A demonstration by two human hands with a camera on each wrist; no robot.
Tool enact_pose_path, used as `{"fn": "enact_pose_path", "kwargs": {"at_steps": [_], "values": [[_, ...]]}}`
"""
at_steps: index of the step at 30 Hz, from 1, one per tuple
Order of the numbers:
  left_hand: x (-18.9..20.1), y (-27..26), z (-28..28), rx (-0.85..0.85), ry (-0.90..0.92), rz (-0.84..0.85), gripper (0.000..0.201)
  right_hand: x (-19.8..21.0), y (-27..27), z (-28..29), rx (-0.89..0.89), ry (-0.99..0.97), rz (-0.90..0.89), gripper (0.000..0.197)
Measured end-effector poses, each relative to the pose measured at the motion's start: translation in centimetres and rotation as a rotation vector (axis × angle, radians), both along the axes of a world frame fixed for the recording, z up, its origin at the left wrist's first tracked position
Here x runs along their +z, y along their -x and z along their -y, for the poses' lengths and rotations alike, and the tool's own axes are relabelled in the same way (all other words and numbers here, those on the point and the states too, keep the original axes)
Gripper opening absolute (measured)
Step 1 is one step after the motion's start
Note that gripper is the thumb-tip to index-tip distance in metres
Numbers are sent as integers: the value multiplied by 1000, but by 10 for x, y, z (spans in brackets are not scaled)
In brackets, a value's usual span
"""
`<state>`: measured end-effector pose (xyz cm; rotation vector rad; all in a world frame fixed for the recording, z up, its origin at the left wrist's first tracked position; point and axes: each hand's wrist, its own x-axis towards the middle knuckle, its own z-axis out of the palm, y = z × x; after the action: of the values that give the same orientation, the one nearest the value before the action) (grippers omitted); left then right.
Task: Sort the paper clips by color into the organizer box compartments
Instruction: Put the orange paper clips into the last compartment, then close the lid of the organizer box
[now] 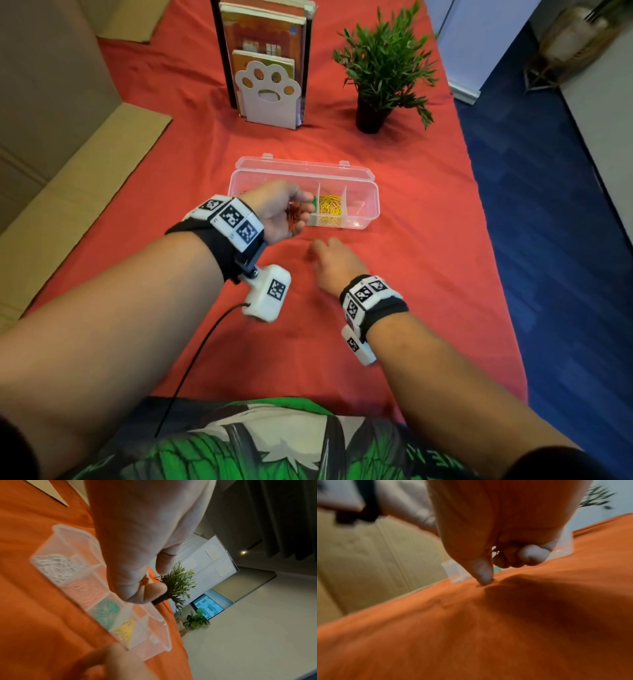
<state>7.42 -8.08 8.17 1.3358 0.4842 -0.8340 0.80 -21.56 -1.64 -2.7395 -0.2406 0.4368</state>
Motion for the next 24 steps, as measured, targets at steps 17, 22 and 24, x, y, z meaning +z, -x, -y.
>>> {"fn": "enact_pose_path", "kwargs": {"at_steps": [17,22,24], "values": [[8,-29,109,154,49,106,13,24,5,96,-422,-183,-196,14],[0,-38,95,77,-156,289,5,43,-16,110,-639,-448,-191,19],[-2,-39,82,31,-322,446,16,55,-30,104,-685,-535,-141,20]]}}
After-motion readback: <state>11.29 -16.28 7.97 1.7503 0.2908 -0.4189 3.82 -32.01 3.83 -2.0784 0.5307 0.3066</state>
